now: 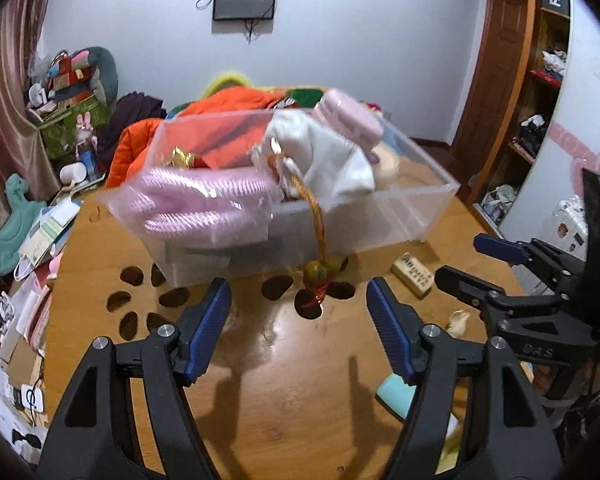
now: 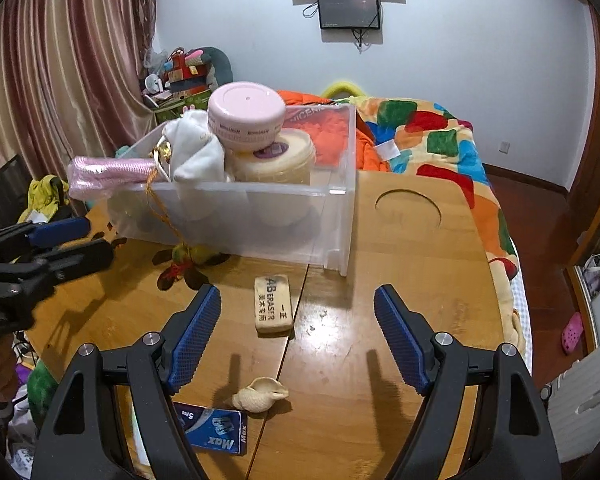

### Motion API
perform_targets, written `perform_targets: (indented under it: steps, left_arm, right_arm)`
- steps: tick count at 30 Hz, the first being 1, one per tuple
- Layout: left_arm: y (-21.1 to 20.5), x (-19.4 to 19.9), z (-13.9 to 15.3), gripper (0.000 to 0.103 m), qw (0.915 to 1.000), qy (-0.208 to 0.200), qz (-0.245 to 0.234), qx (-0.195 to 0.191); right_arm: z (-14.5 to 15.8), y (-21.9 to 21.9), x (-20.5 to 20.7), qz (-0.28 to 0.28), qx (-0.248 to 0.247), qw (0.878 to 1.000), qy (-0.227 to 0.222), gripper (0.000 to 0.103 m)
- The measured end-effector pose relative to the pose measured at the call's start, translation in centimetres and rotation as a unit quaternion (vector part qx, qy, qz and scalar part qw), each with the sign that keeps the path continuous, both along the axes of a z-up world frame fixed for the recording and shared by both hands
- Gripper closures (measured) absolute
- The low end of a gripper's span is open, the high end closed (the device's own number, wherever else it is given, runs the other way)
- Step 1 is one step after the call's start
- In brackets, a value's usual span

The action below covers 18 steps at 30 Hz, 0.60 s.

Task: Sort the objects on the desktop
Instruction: 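Withdraw both tools from the box toward the remaining items on the table, then grasp the gourd ornament with the left tool while the right tool grasps the eraser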

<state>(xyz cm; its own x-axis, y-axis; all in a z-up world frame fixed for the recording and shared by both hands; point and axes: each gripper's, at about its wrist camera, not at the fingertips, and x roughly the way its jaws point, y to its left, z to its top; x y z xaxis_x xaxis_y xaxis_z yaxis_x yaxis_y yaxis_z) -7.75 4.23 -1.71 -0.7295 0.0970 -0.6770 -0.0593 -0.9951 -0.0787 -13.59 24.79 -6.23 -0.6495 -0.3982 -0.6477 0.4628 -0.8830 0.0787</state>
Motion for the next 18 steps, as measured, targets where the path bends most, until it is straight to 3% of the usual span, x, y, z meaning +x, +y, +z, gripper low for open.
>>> perform_targets:
  steps: [6, 16, 18]
  left_arm:
    - [1.0, -1.4, -1.3, 0.041, 0.9999, -0.017, -0.002, -0.004]
    - [2.1, -3.7, -3.0, 0.057, 0.999, -0.045, -0.007, -0.001]
    - [2.3, -4.0, -3.3, 0.062, 0.9988, -0.049, -0.009, 0.002]
  right_arm:
    - [-1.1, -1.1, -0.4, 0.029, 0.004, 0.999, -0.015, 0.05]
    - [-2.2, -2.1, -1.6, 0.051, 0.01, 0.998, -0.034, 0.058]
    - [-2.4, -2.0, -1.8, 0.055, 0.008, 0.998, -0.037, 0.066]
